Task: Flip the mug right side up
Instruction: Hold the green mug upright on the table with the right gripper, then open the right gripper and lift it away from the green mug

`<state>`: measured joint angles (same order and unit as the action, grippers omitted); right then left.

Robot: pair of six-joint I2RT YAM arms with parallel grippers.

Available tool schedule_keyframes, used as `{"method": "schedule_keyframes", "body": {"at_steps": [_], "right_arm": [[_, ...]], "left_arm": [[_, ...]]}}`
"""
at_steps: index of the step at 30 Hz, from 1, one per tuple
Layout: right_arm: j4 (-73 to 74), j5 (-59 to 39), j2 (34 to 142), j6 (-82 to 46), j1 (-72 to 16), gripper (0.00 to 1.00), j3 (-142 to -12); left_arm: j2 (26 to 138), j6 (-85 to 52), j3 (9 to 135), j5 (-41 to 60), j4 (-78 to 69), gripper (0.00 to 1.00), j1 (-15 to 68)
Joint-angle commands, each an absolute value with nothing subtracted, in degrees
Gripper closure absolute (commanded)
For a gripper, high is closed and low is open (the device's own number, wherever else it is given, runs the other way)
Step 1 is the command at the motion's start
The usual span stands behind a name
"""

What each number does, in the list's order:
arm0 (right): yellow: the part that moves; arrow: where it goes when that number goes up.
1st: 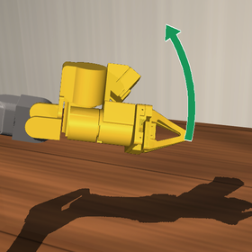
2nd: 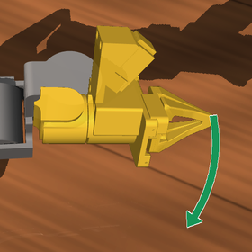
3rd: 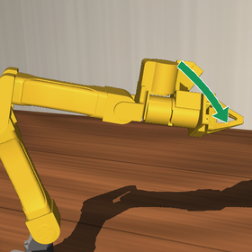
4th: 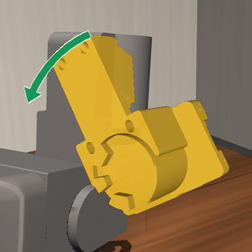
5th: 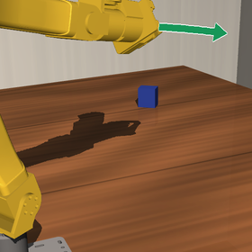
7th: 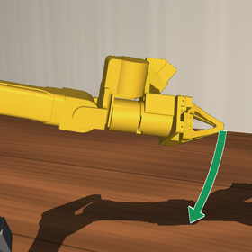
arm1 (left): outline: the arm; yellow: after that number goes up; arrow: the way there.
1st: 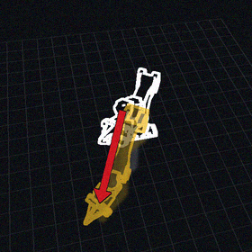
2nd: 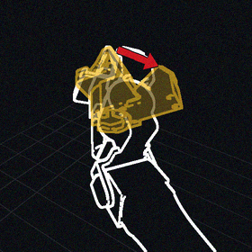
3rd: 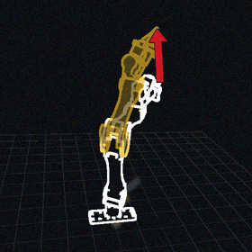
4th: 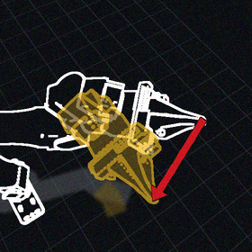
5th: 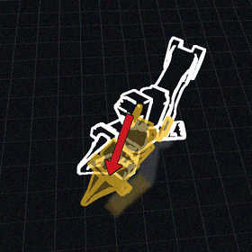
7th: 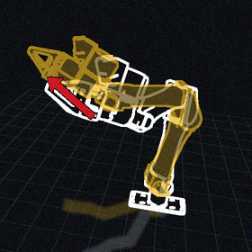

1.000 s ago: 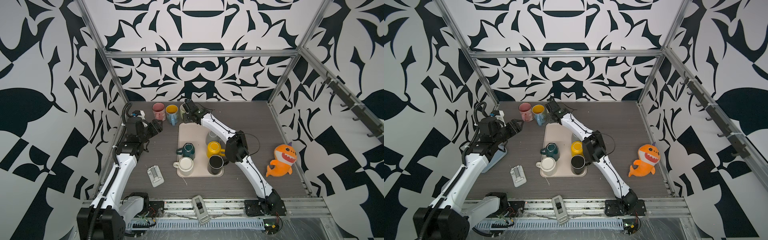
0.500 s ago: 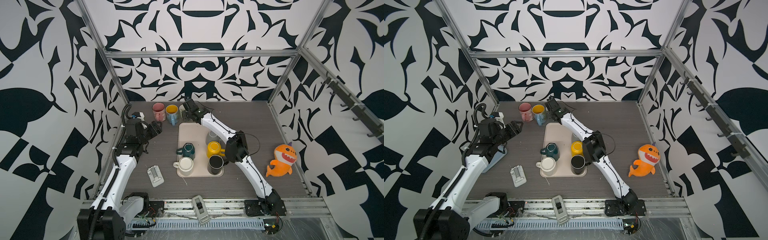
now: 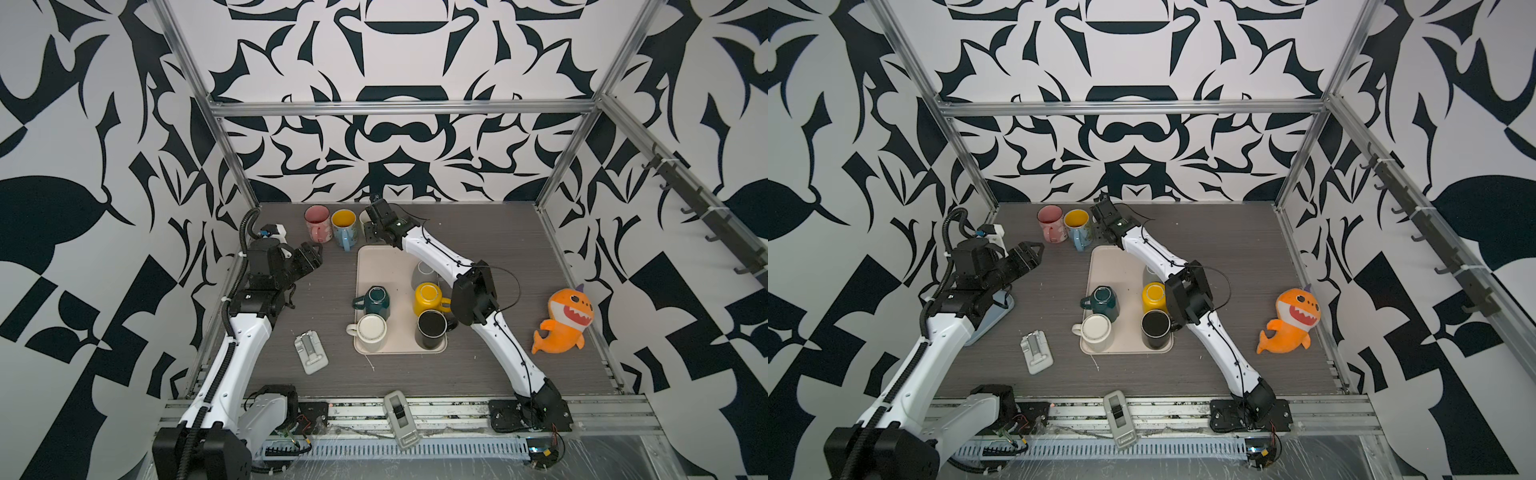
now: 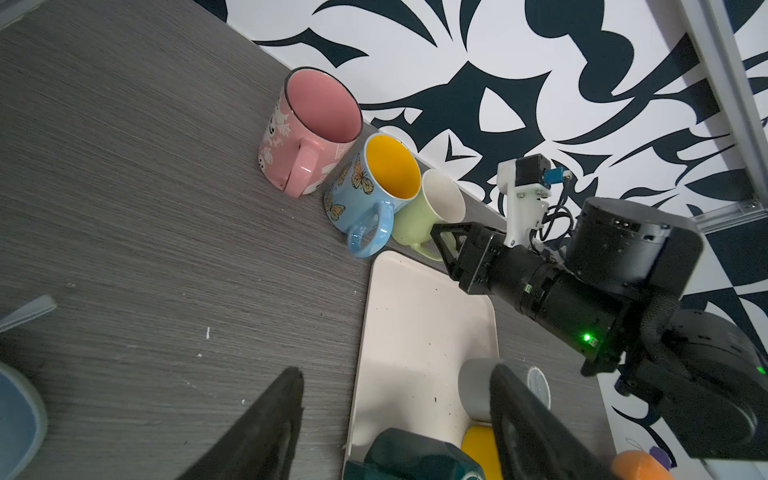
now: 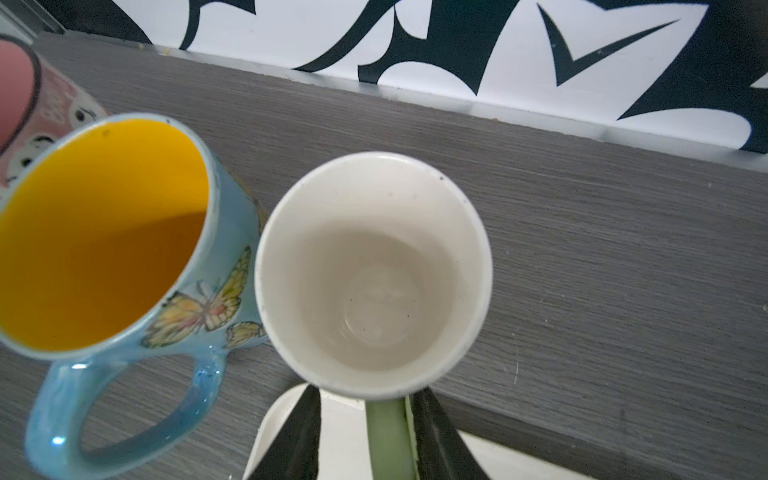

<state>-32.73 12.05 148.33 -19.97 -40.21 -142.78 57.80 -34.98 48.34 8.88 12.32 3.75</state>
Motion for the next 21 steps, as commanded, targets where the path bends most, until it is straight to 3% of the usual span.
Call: {"method": "schedule_keyframes", "body": {"at_steps": [1,13,21], "right_arm": [[-30.1,12.5,141.7,-20.8,-40.4,0.52,-140.8],[-26.9,13.0,132.8,-21.2,-40.5,0.46,-131.6],[-22.9,13.0,112.9,-19.8,-40.0,0.48,-110.6]], "left_arm": [[56.0,-35.3,47.5,9.5,13.9,0.26,3.5],[50.9,-35.5,49.4,9.1,17.9,0.27,3.5],[50.3,-41.3,49.0,8.4,17.7,0.28,3.5]]}}
